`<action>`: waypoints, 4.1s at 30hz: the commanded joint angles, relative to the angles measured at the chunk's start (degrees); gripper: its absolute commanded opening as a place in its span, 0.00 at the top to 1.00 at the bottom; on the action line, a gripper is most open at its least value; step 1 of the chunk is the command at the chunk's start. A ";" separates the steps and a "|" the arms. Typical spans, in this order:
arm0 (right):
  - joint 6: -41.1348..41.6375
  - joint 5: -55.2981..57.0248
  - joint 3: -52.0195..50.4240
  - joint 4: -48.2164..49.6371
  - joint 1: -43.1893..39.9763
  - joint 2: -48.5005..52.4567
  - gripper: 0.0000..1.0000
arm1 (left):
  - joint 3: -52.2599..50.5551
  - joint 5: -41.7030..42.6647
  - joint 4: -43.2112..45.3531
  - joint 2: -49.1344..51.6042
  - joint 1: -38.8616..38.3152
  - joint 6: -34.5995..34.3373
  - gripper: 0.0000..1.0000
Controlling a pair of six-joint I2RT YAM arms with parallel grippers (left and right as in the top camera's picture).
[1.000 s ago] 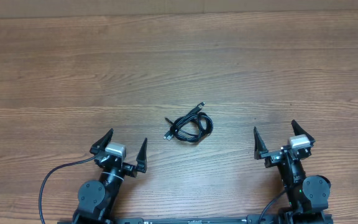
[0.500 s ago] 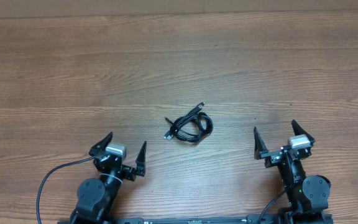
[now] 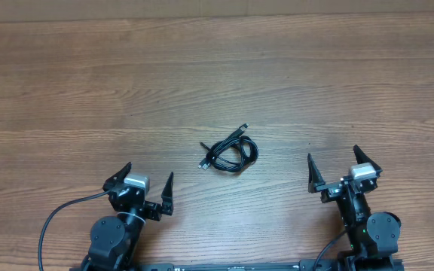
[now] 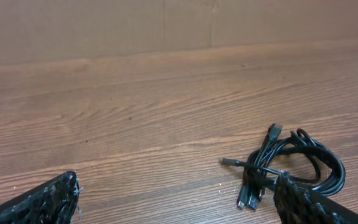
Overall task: Untangle cables
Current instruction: 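Raise the left gripper and position it near the black cable bundle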
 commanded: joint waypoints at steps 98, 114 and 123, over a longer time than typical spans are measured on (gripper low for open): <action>-0.39 0.50 -0.59 0.26 -0.13 -0.57 0.00 | 27.87 -2.16 -7.23 55.84 0.24 1.88 0.00; -0.39 0.50 -0.59 0.26 -0.13 -0.57 0.00 | 27.87 -1.75 -6.64 55.84 0.24 1.68 0.01; -0.39 0.52 -0.59 0.26 -0.13 -0.57 0.00 | 27.87 -1.75 -6.23 55.84 0.24 1.68 0.00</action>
